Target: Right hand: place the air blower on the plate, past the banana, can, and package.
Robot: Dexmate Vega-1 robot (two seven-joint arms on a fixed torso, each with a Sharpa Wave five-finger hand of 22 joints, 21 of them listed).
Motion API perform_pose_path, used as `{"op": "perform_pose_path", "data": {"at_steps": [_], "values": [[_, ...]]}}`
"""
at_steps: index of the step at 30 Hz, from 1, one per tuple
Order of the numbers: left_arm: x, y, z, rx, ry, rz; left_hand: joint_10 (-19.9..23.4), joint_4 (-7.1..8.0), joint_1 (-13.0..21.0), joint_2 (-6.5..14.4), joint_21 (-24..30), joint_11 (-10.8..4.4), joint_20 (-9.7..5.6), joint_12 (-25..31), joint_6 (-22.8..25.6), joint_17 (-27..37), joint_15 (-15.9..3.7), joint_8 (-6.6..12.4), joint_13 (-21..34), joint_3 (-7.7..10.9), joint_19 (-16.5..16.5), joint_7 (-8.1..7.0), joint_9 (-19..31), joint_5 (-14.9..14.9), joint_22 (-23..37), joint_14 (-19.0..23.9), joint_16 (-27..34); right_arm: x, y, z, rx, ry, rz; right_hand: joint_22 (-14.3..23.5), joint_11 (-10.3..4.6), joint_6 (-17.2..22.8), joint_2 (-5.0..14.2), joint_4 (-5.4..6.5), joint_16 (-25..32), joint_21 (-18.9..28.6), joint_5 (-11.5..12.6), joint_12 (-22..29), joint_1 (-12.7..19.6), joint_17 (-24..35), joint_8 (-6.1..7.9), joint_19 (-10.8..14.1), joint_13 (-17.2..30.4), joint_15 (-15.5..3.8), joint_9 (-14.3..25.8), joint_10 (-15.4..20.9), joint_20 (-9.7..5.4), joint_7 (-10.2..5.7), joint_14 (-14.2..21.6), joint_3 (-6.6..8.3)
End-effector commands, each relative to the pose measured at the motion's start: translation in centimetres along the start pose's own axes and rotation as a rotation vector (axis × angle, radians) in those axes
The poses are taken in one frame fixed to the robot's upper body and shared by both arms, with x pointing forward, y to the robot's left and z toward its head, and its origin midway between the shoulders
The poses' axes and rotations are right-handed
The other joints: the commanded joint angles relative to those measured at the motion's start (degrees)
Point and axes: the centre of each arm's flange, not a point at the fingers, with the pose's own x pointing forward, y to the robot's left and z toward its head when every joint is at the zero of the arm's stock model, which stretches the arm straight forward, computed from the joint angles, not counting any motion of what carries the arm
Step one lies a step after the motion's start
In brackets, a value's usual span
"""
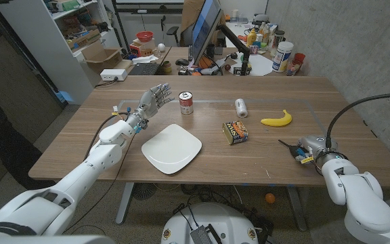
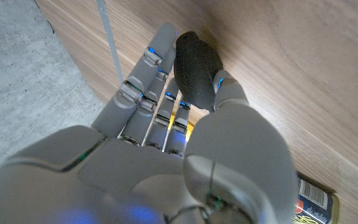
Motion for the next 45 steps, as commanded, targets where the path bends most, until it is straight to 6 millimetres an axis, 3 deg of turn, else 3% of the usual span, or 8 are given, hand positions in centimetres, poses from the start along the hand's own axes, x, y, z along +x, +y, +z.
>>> {"op": "perform_pose_path", "data": {"at_steps": [1, 7, 10, 11, 13, 16, 24, 45], "values": [[-0.5, 0.2, 0.1, -0.006, -0.011, 0.001, -0.25, 0.08, -0.26, 6.11, 0.0, 0.25, 0.21, 0.3, -0.07, 0.22, 0.41, 0.15, 0.12, 0.18, 0.58, 0.15, 0.18, 0.3, 0.23, 0.23, 0.13, -0.2, -0.4, -0.1, 0.014, -0.015, -0.01, 1.15, 1.07, 5.51, 1.68, -0.27, 1.41, 1.92, -0.81, 5.11, 5.64, 3.48, 1.6, -0.08, 3.08, -4.31, 2.32, 6.92, -0.74, 0.83, 7.12, -1.23], [-0.7, 0.3, 0.0, -0.011, -0.014, 0.001, -0.22, 0.08, -0.27, 6.1, -0.04, 0.33, 0.2, 0.31, -0.07, 0.22, 0.39, 0.15, 0.12, 0.15, 0.63, 0.16, 0.18, 0.3, 0.23, 0.26, 0.14, -0.5, -0.3, -0.2, 0.023, -0.007, -0.009, 6.34, -0.24, 6.53, 1.0, 0.16, 3.34, 7.24, -2.21, 10.98, 11.22, 11.33, 3.7, -0.76, 11.06, -4.09, 7.51, 5.14, -0.75, 0.55, 11.26, -4.83], [-0.8, 0.4, 0.0, -0.012, -0.015, 0.002, -0.21, 0.08, -0.28, 6.09, -0.06, 0.31, 0.2, 0.31, -0.05, 0.22, 0.4, 0.16, 0.12, 0.14, 0.66, 0.18, 0.18, 0.3, 0.23, 0.26, 0.14, -0.6, -0.3, -0.3, 0.029, -0.006, -0.02, 8.57, -1.02, 4.6, 0.55, 0.67, 5.12, 11.32, -2.52, 16.3, 16.01, 19.95, 7.41, -0.99, 20.61, -4.18, 14.12, 1.95, -0.7, -0.6, 13.02, -8.66], [-0.8, 0.4, 0.0, -0.012, -0.014, 0.002, -0.19, 0.08, -0.28, 6.09, -0.08, 0.33, 0.2, 0.32, -0.06, 0.22, 0.42, 0.15, 0.12, 0.14, 0.66, 0.19, 0.18, 0.31, 0.23, 0.25, 0.13, -0.7, -0.4, -0.3, 0.029, -0.009, -0.03, 9.72, -1.57, 3.7, 0.79, 1.05, 6.31, 13.21, -2.58, 18.27, 17.64, 24.05, 9.44, -1.54, 24.51, -4.17, 17.27, 1.26, -0.65, -0.5, 13.7, -10.26], [-0.9, 0.4, -0.1, -0.014, -0.012, 0.001, -0.19, 0.08, -0.28, 6.09, -0.09, 0.36, 0.19, 0.32, -0.05, 0.22, 0.35, 0.15, 0.12, 0.13, 0.68, 0.17, 0.18, 0.31, 0.23, 0.24, 0.12, -0.9, -0.5, -0.2, 0.031, -0.018, -0.057, 10.51, -1.59, 3.71, 1.72, 1.31, 7.15, 14.91, -2.61, 19.83, 19.03, 27.08, 11.31, -1.4, 27.12, -4.15, 19.66, 1.83, -0.68, -0.18, 14.08, -11.06], [-1.0, 0.5, -0.2, -0.016, -0.012, 0.002, -0.19, 0.08, -0.29, 6.09, -0.11, 0.34, 0.2, 0.31, -0.06, 0.22, 0.42, 0.15, 0.12, 0.12, 0.7, 0.19, 0.18, 0.31, 0.24, 0.26, 0.13, -1.3, -0.9, -0.1, 0.032, -0.032, -0.097, 11.01, -1.59, 4.21, 2.71, 1.64, 7.74, 15.98, -2.78, 20.18, 19.68, 28.9, 12.58, -1.33, 27.62, -4.14, 21.04, 2.49, -0.69, -0.09, 14.47, -11.39], [-1.2, 0.8, 0.0, -0.016, -0.019, 0.002, -0.21, 0.08, -0.3, 6.1, -0.18, 0.27, 0.17, 0.3, -0.07, 0.22, 0.44, 0.15, 0.11, 0.1, 0.76, 0.21, 0.18, 0.31, 0.24, 0.27, 0.13, -1.9, -2.3, -0.1, 0.036, -0.04, -0.153, 11.21, -1.25, 4.2, 3.64, 2.14, 7.87, 16.83, -3.09, 20.12, 19.95, 30.61, 13.59, -1.55, 27.71, -4.04, 22.32, 2.76, -0.74, -0.04, 14.1, -11.86], [-1.9, 2.2, 0.8, 0.0, -0.038, 0.033, -0.26, 0.08, -0.31, 6.12, -0.36, 0.33, 0.26, 0.27, -0.06, 0.22, 0.45, 0.14, 0.11, 0.06, 0.76, -0.1, 0.18, 0.32, 0.25, 0.17, 0.08, -2.6, -5.9, -0.1, 0.02, -0.073, -0.288, 11.26, -1.17, 4.25, 4.35, 2.98, 7.37, 17.97, -3.63, 19.7, 19.93, 33.21, 13.81, -2.74, 27.7, -3.93, 21.89, 2.5, -0.76, -0.23, 13.04, -13.19]]}}
